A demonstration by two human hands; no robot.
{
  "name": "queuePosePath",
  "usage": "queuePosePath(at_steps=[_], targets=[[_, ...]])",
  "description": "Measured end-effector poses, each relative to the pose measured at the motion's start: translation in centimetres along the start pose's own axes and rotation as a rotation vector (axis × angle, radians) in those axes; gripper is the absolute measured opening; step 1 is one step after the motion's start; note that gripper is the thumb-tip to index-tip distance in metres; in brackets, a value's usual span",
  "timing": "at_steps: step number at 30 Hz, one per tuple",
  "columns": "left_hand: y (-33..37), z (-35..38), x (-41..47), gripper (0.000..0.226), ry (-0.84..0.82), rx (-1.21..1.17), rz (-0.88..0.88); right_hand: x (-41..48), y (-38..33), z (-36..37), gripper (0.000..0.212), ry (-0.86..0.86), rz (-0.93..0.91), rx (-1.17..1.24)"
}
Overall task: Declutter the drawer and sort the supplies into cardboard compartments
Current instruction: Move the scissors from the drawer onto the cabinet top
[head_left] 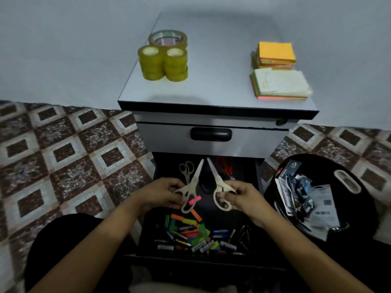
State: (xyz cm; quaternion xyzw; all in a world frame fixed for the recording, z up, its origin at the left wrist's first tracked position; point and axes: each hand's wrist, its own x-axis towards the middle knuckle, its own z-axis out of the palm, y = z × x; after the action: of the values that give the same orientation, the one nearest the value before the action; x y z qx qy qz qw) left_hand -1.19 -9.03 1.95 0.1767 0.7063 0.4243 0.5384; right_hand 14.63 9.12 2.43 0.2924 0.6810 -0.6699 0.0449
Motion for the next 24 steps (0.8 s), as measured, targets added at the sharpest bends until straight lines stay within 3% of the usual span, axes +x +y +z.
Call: queuePosePath(at_steps=[6, 13, 19, 24], targets=[[8.2, 0.2, -4.9, 0.013, 0.082, -0.060, 0.256, -3.8, -8.5, -1.0, 0.017, 0.089, -0.265, 0.023], [18.9, -0.9, -5.9, 0.009, 0.198, -0.089, 0.445, -3.0, -19.7, -3.8, 0.011, 0.255, -0.387, 0.089], [28.3, -2.0, -1.5, 0.010, 0.411, -0.046, 0.429, 2.0, -28.0, -6.6, 0.006, 0.352, -0.288, 0.121], [32.4, -3.2, 3.5, 0.014, 0.591, 0.048, 0.341, 8.3, -30.6, -7.3, 0.027, 0.362, -0.153, -0.019]])
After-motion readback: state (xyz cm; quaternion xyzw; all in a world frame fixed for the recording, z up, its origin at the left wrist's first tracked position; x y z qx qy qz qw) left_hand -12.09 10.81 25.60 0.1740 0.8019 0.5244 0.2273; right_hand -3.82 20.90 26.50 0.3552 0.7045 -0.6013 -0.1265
